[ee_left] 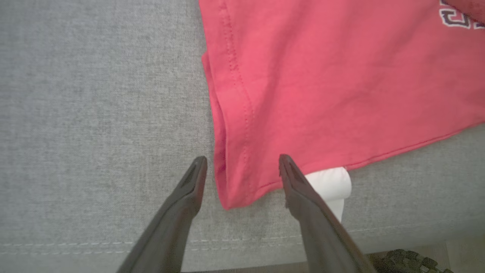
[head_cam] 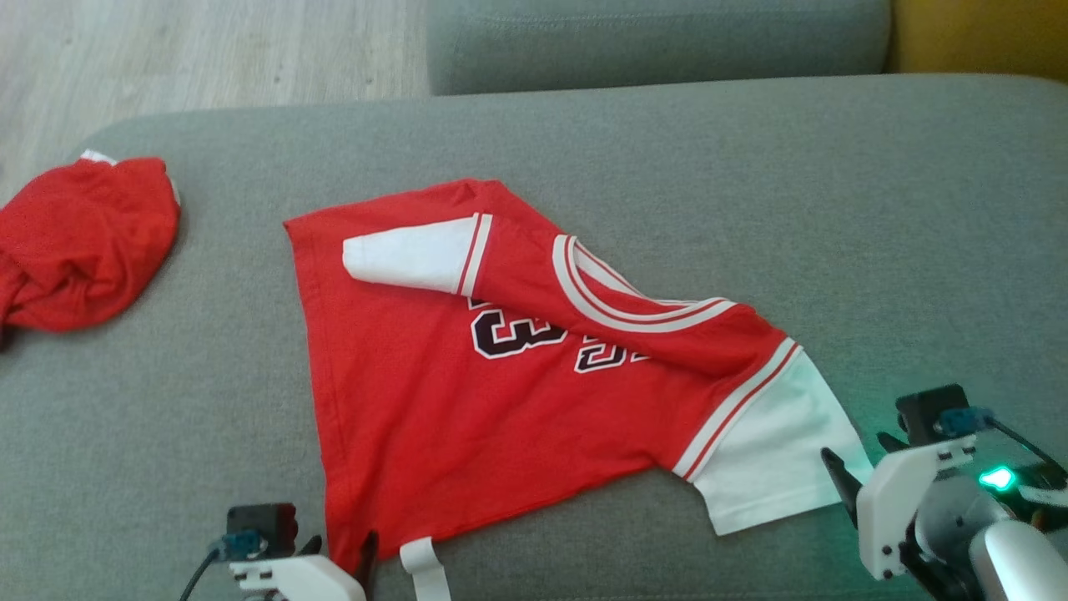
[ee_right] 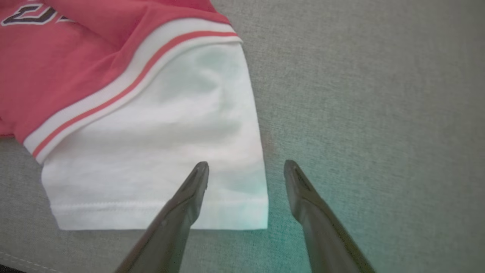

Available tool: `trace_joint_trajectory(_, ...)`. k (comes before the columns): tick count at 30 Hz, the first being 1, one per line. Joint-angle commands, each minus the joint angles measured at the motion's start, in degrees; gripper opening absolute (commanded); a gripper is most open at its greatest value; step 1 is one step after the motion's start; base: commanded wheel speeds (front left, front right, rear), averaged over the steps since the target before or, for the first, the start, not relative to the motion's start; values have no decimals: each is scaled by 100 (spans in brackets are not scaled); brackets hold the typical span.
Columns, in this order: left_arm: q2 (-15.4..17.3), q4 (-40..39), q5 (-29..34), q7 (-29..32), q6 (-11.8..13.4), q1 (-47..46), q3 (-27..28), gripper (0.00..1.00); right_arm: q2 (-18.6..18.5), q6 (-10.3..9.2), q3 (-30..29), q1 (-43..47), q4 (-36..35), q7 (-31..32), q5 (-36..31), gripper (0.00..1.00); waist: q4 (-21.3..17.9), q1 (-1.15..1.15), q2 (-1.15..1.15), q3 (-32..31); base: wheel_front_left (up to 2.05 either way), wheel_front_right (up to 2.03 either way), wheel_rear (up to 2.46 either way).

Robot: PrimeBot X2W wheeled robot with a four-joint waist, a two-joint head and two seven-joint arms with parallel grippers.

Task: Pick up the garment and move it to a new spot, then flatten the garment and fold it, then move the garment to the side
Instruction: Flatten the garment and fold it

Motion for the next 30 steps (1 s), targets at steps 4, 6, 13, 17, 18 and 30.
trace_joint_trajectory(4,6,-45,-66,17,-53,-430,153,100,-225,44,286,-364,-43,87,210,100,38,0,0,130,0,0,0)
trace_joint_trajectory(6,-13,6,-148,34,-81,-474,135,100,-230,44,375,-378,-6,129,330,100,49,0,0,159,0,0,0)
trace_joint_trajectory(13,-29,129,-220,54,-73,-541,76,100,-323,44,518,-411,28,150,516,100,27,0,0,267,0,0,0)
trace_joint_trajectory(17,-39,199,-322,169,-134,-566,23,100,-370,44,603,-422,59,188,600,100,8,0,0,313,0,0,0)
trace_joint_trajectory(18,-41,212,-356,216,-159,-557,4,100,-382,44,636,-424,77,209,627,100,1,0,0,322,0,0,0)
trace_joint_trajectory(30,-72,-100,-783,117,-319,-584,37,0,17,44,347,-526,-131,-138,1498,0,5,0,0,240,0,0,0)
